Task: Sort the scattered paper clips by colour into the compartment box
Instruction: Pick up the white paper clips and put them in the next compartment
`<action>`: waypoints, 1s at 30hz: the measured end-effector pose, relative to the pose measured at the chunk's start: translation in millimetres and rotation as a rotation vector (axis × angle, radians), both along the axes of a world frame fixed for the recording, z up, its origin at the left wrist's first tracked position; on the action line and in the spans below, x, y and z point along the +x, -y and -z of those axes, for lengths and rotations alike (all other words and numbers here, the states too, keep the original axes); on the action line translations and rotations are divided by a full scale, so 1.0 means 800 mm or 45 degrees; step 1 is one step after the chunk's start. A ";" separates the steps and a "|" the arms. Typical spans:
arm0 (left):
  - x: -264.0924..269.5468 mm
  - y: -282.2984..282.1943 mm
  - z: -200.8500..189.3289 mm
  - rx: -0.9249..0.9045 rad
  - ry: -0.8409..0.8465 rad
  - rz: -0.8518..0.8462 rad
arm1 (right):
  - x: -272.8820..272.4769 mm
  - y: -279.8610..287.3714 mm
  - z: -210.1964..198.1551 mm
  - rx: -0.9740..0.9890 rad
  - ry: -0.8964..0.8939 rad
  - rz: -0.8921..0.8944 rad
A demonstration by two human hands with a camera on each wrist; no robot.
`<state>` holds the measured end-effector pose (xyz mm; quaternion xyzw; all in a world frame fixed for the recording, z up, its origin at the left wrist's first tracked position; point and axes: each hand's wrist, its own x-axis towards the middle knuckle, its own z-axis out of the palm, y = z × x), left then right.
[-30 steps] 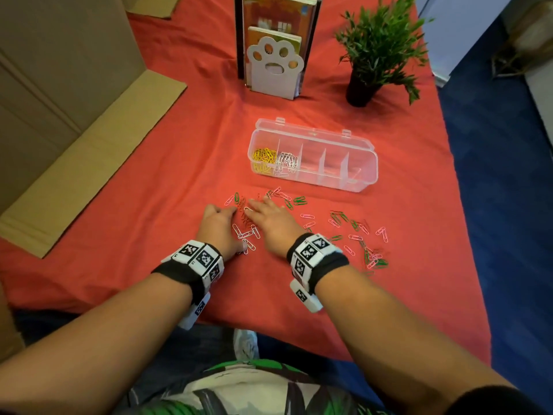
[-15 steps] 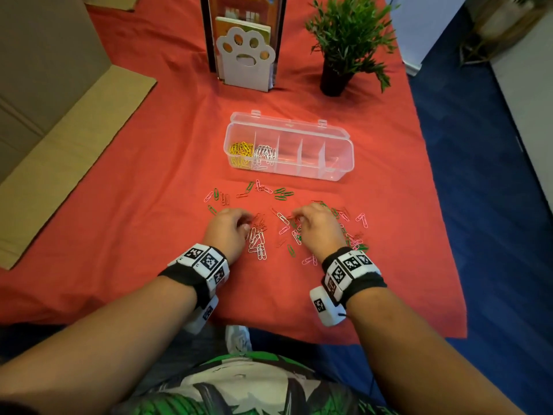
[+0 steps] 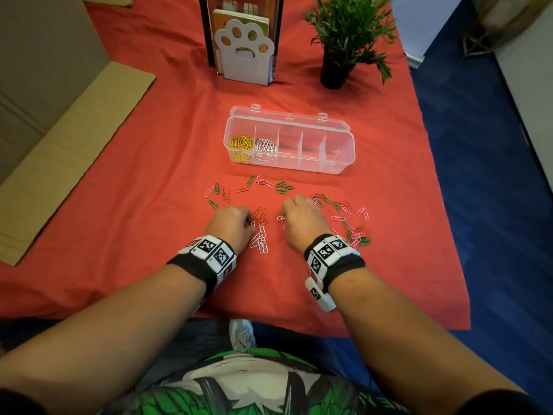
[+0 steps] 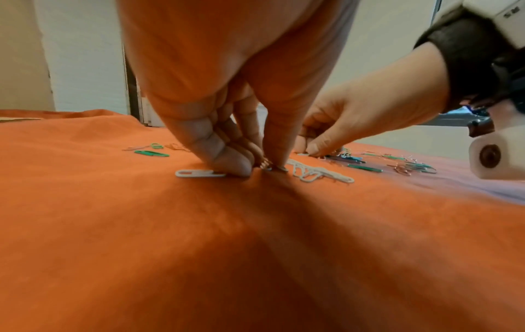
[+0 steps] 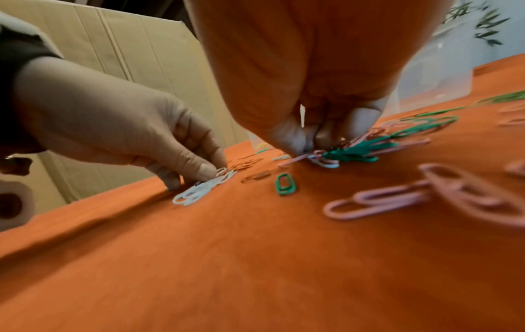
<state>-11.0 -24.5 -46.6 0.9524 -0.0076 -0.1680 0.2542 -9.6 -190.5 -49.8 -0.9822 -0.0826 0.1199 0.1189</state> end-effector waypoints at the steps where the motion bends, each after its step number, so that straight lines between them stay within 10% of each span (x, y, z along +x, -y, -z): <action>1: 0.001 -0.001 0.000 -0.005 -0.013 -0.005 | -0.001 0.003 0.002 0.007 -0.003 0.012; 13: 0.009 -0.006 -0.004 -0.663 -0.173 -0.446 | -0.007 0.008 -0.013 -0.044 -0.114 0.007; 21: 0.011 -0.003 -0.041 -1.382 -0.683 -1.037 | -0.009 0.014 -0.022 1.133 -0.449 0.830; 25: 0.007 0.002 -0.028 -1.103 -0.633 -0.892 | -0.020 0.004 -0.024 1.284 -0.657 0.918; 30: -0.003 -0.003 -0.008 -0.259 -0.190 -0.271 | -0.039 -0.022 -0.007 0.384 -0.357 0.286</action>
